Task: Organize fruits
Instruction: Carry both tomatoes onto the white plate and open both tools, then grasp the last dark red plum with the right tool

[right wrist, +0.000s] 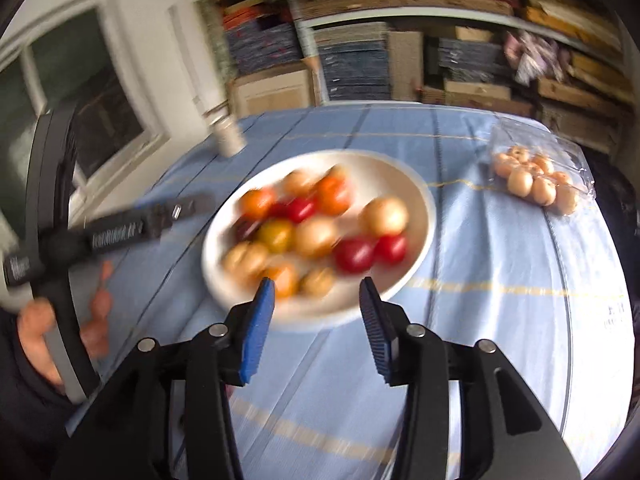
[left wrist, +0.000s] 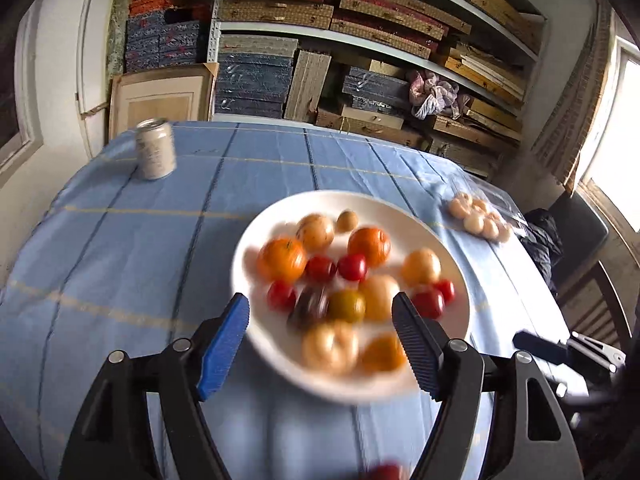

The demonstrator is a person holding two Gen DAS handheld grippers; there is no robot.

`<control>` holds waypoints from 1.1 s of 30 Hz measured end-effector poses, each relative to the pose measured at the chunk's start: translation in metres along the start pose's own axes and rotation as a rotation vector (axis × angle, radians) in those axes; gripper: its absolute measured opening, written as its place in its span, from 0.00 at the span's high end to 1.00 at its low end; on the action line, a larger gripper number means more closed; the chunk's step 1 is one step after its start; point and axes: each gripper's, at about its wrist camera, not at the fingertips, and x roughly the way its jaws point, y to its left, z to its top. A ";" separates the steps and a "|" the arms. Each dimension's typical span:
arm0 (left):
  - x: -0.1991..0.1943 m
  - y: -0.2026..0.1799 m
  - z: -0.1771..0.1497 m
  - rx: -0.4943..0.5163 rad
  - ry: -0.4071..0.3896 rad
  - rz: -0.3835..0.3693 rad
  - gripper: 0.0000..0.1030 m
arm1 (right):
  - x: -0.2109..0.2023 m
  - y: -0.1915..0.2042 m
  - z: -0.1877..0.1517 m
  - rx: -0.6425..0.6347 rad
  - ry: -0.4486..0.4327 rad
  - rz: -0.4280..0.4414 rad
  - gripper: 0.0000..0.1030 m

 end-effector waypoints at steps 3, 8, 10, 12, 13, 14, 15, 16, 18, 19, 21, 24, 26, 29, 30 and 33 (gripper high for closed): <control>-0.030 0.005 -0.029 0.002 -0.006 0.025 0.26 | -0.006 0.033 -0.031 -0.059 0.021 0.023 0.58; -0.056 0.027 -0.080 -0.049 0.006 0.018 0.18 | 0.007 0.062 -0.059 -0.092 0.034 0.030 0.58; -0.054 0.037 -0.096 -0.074 0.026 0.018 0.18 | 0.019 0.067 -0.061 -0.086 0.059 0.038 0.58; -0.047 0.043 -0.108 -0.099 0.060 0.025 0.18 | 0.028 0.069 -0.059 -0.084 0.071 0.033 0.58; -0.044 0.046 -0.112 -0.116 0.080 0.018 0.18 | 0.033 0.071 -0.058 -0.087 0.078 0.033 0.58; -0.042 0.047 -0.114 -0.128 0.088 0.015 0.18 | 0.039 0.073 -0.056 -0.093 0.088 0.019 0.58; -0.041 0.048 -0.116 -0.135 0.094 0.012 0.18 | 0.044 0.074 -0.055 -0.092 0.091 0.004 0.58; -0.041 0.047 -0.116 -0.133 0.100 0.008 0.18 | 0.048 0.076 -0.054 -0.090 0.095 -0.004 0.58; -0.043 0.045 -0.117 -0.120 0.092 0.013 0.18 | 0.059 0.079 -0.054 -0.082 0.123 -0.017 0.58; -0.045 0.043 -0.116 -0.109 0.085 0.018 0.18 | 0.063 0.079 -0.053 -0.079 0.133 -0.024 0.58; -0.047 0.041 -0.116 -0.101 0.073 0.019 0.18 | 0.068 0.081 -0.054 -0.084 0.137 -0.044 0.58; -0.050 0.042 -0.115 -0.103 0.067 0.019 0.18 | 0.071 0.082 -0.058 -0.102 0.134 -0.048 0.63; -0.050 0.042 -0.116 -0.103 0.070 0.020 0.18 | 0.065 0.078 -0.058 -0.095 0.109 -0.052 0.63; -0.050 0.038 -0.118 -0.083 0.078 0.014 0.18 | 0.045 0.062 -0.056 -0.042 0.056 -0.026 0.63; -0.050 0.034 -0.120 -0.065 0.078 0.012 0.18 | 0.037 0.056 -0.056 -0.021 0.039 -0.029 0.63; -0.049 0.013 -0.128 0.028 0.085 0.007 0.18 | 0.009 0.029 -0.062 0.064 -0.021 -0.055 0.63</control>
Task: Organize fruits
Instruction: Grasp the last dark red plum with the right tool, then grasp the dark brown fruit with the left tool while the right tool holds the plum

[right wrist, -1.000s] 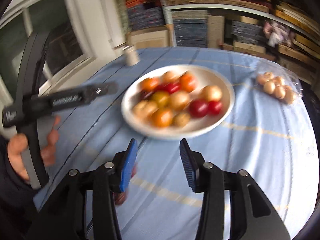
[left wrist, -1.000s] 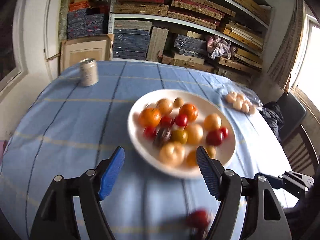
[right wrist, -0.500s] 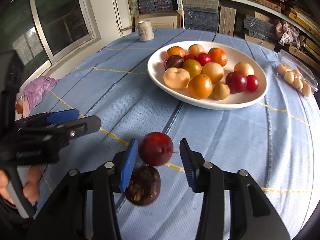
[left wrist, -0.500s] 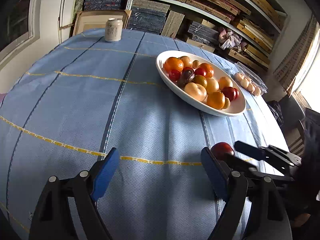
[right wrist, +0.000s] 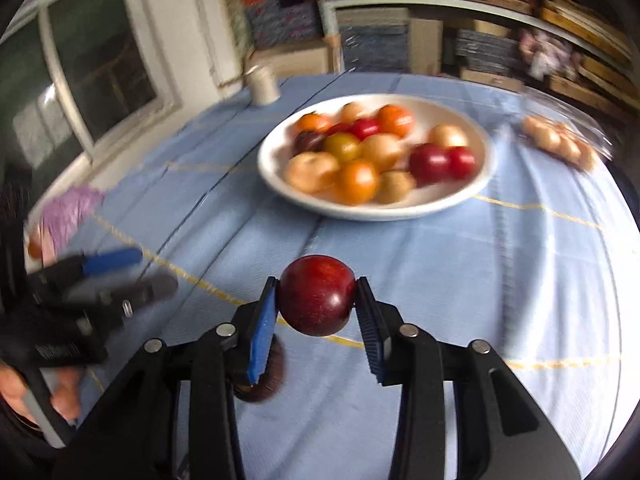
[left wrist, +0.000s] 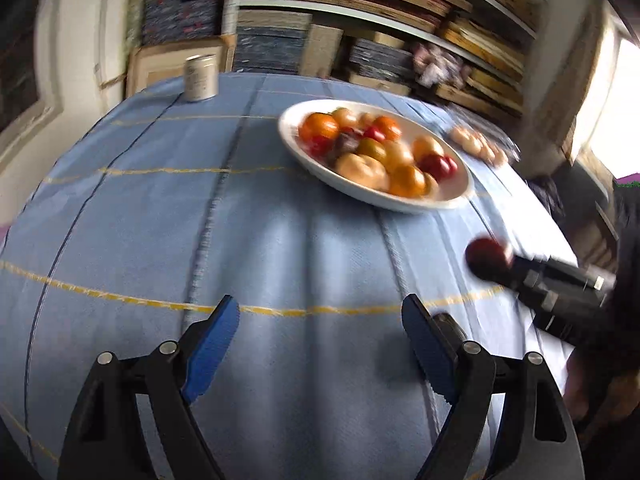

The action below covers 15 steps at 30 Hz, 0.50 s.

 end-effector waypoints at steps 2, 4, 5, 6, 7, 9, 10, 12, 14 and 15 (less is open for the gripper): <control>0.003 -0.018 -0.006 0.058 0.012 -0.024 0.18 | -0.021 -0.019 -0.006 0.063 -0.054 -0.020 0.63; 0.007 -0.037 -0.013 0.118 0.019 -0.038 0.18 | -0.035 -0.032 -0.012 0.103 -0.104 -0.034 0.63; 0.010 -0.044 -0.015 0.141 0.019 -0.033 0.18 | -0.040 -0.041 -0.015 0.128 -0.119 -0.034 0.63; 0.013 -0.051 -0.017 0.163 0.019 -0.024 0.18 | -0.042 -0.047 -0.017 0.149 -0.127 -0.031 0.63; 0.017 -0.058 -0.018 0.182 0.023 -0.023 0.18 | -0.042 -0.052 -0.017 0.161 -0.132 -0.032 0.63; 0.023 -0.066 -0.019 0.205 0.031 -0.030 0.18 | -0.040 -0.058 -0.020 0.175 -0.130 -0.026 0.63; 0.027 -0.070 -0.019 0.218 0.034 -0.028 0.18 | -0.040 -0.058 -0.022 0.175 -0.130 -0.021 0.63; 0.034 -0.073 -0.020 0.232 0.047 -0.018 0.18 | -0.037 -0.054 -0.026 0.158 -0.134 -0.003 0.63; 0.042 -0.073 -0.022 0.237 0.074 -0.017 0.18 | -0.036 -0.048 -0.030 0.133 -0.141 0.006 0.63; 0.043 -0.073 -0.024 0.236 0.074 -0.016 0.18 | -0.035 -0.047 -0.031 0.129 -0.140 0.015 0.63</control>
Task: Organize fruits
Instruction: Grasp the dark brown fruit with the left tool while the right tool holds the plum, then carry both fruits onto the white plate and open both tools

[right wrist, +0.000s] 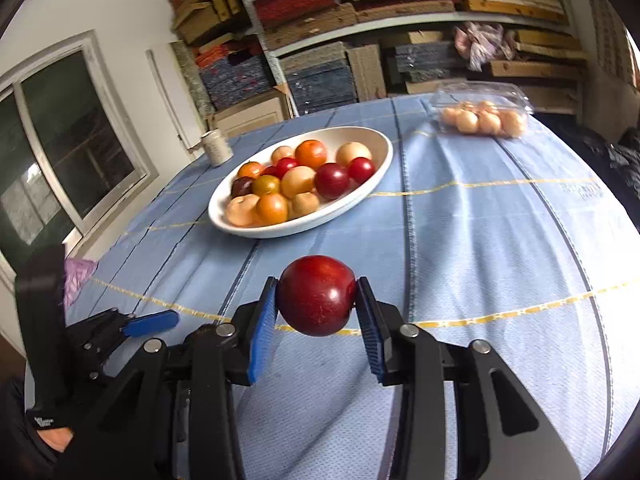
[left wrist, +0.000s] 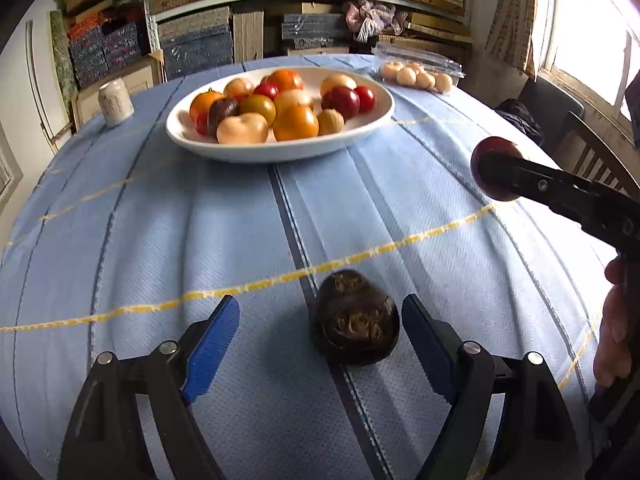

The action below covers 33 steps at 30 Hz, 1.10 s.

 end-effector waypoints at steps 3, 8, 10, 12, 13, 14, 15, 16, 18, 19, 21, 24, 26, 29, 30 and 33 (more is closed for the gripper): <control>-0.003 0.000 -0.001 0.008 -0.024 0.023 0.24 | 0.000 0.004 -0.001 -0.016 -0.009 0.002 0.63; -0.006 0.002 -0.002 0.008 -0.033 0.028 0.57 | -0.005 0.004 -0.001 -0.014 -0.023 0.013 0.63; -0.006 0.001 -0.003 0.010 -0.032 0.035 0.57 | -0.005 0.004 -0.001 -0.017 -0.024 0.016 0.63; -0.006 0.002 -0.003 0.005 -0.032 0.032 0.57 | -0.004 0.004 -0.001 -0.019 -0.019 0.017 0.63; -0.006 0.002 -0.004 0.008 -0.033 0.034 0.57 | -0.004 0.005 -0.002 -0.020 -0.017 0.017 0.63; -0.006 0.002 -0.004 0.010 -0.028 0.036 0.56 | -0.004 0.005 -0.002 -0.022 -0.016 0.016 0.63; -0.004 0.002 -0.004 0.008 -0.018 0.034 0.56 | -0.004 0.005 -0.002 -0.022 -0.016 0.015 0.63; -0.002 0.004 -0.004 -0.006 -0.006 0.021 0.55 | -0.005 0.005 -0.003 -0.022 -0.018 0.015 0.63; -0.004 0.008 -0.004 -0.028 -0.011 0.022 0.53 | -0.005 0.006 -0.002 -0.022 -0.021 0.015 0.63; -0.006 0.012 -0.004 -0.054 -0.019 0.011 0.57 | -0.006 0.006 -0.002 -0.022 -0.023 0.015 0.63; -0.008 0.017 -0.005 -0.073 -0.024 -0.001 0.57 | -0.006 0.005 -0.002 -0.019 -0.023 0.014 0.63; -0.012 0.016 -0.005 -0.067 -0.044 0.019 0.57 | -0.006 0.004 -0.002 -0.016 -0.027 0.010 0.63; -0.020 0.013 -0.003 -0.054 -0.072 0.030 0.57 | -0.008 0.005 -0.001 -0.014 -0.030 0.012 0.63; -0.035 0.014 0.002 -0.060 -0.112 0.041 0.57 | -0.013 0.007 0.003 -0.016 -0.028 0.017 0.63; -0.040 0.016 0.005 -0.064 -0.124 0.042 0.57 | -0.016 0.010 0.007 -0.019 -0.025 0.025 0.63; -0.053 0.022 0.015 -0.078 -0.157 0.050 0.57 | -0.025 0.020 0.022 -0.065 -0.037 0.025 0.63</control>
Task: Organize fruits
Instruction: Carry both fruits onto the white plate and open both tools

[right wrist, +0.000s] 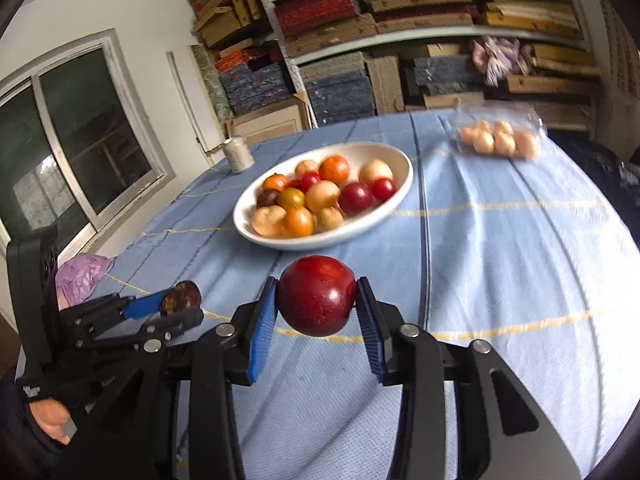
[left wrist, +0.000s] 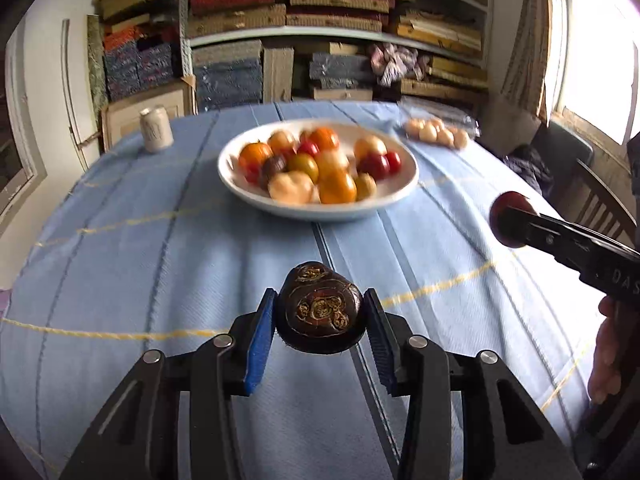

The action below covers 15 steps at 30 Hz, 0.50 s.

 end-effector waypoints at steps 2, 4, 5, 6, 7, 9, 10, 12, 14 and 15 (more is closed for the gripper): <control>-0.005 0.005 0.012 -0.009 -0.023 0.005 0.57 | -0.004 0.003 0.015 -0.012 -0.003 -0.003 0.63; -0.008 0.010 0.027 -0.026 -0.036 -0.002 0.57 | -0.007 0.005 0.033 -0.017 -0.008 0.005 0.63; -0.008 0.012 0.034 -0.030 -0.042 -0.003 0.57 | -0.009 0.006 0.041 -0.023 -0.012 0.005 0.63; -0.008 0.014 0.042 -0.035 -0.052 0.001 0.57 | -0.009 0.007 0.049 -0.028 -0.013 0.005 0.63; -0.008 0.014 0.046 -0.035 -0.056 0.002 0.57 | -0.009 0.008 0.059 -0.028 -0.015 0.001 0.63; -0.006 0.016 0.058 -0.039 -0.067 0.001 0.57 | -0.008 0.008 0.072 -0.029 -0.017 0.002 0.63; -0.006 0.018 0.064 -0.041 -0.078 0.004 0.57 | -0.007 0.008 0.076 -0.030 -0.018 0.002 0.63; -0.003 0.020 0.078 -0.046 -0.090 0.003 0.57 | -0.002 0.008 0.089 -0.035 -0.016 -0.005 0.63; 0.001 0.021 0.091 -0.049 -0.100 0.003 0.57 | 0.007 0.007 0.100 -0.036 -0.006 -0.007 0.63; 0.005 0.021 0.098 -0.048 -0.098 0.005 0.57 | 0.012 0.007 0.104 -0.038 0.001 -0.011 0.63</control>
